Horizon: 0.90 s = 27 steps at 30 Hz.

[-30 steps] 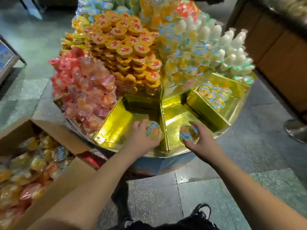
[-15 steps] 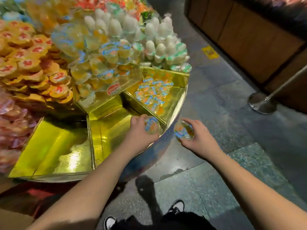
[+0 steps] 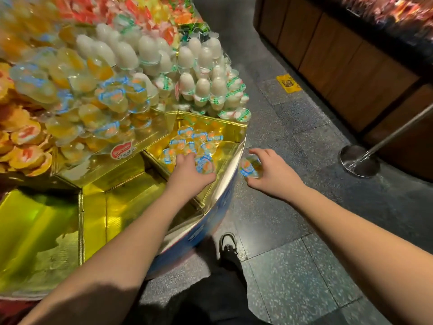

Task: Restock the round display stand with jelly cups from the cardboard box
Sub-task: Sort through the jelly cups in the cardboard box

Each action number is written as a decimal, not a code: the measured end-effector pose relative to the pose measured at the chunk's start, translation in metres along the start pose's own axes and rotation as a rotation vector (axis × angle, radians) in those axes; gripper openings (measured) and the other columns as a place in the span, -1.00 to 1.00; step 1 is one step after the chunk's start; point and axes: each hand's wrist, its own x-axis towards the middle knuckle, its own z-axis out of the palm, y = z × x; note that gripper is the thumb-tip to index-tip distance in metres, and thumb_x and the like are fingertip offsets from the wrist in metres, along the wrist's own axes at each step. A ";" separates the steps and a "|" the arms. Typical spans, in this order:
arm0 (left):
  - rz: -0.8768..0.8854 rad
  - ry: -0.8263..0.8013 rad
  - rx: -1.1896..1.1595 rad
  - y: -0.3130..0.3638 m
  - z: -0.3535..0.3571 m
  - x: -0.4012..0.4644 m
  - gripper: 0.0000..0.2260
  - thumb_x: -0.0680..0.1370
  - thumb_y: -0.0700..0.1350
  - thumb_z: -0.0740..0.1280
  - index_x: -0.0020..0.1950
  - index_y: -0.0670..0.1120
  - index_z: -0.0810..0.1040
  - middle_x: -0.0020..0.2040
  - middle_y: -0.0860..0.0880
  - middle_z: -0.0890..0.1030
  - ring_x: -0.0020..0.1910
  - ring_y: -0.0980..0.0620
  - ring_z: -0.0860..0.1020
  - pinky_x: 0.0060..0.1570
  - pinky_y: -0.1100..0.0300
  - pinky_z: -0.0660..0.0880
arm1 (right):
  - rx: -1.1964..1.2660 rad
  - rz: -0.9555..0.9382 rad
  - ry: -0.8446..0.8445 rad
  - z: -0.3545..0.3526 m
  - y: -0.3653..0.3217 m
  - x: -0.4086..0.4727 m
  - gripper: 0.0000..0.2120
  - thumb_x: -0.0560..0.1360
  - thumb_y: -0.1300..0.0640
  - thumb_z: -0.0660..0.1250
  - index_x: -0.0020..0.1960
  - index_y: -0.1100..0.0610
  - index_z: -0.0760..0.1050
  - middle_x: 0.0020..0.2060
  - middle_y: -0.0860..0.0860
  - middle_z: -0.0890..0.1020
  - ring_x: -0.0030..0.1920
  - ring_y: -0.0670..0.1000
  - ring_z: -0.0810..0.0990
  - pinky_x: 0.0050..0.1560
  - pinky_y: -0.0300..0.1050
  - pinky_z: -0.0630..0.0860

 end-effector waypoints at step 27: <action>-0.468 -0.030 -0.203 0.023 0.115 0.189 -0.34 0.42 0.07 0.49 0.41 -0.11 0.30 0.27 -0.11 0.29 0.23 -0.13 0.42 0.11 0.10 0.43 | -0.270 -0.121 -0.494 0.050 0.072 0.290 -0.48 0.40 -0.10 0.49 0.18 0.18 0.40 0.11 0.10 0.39 0.12 0.19 0.50 0.07 0.00 0.47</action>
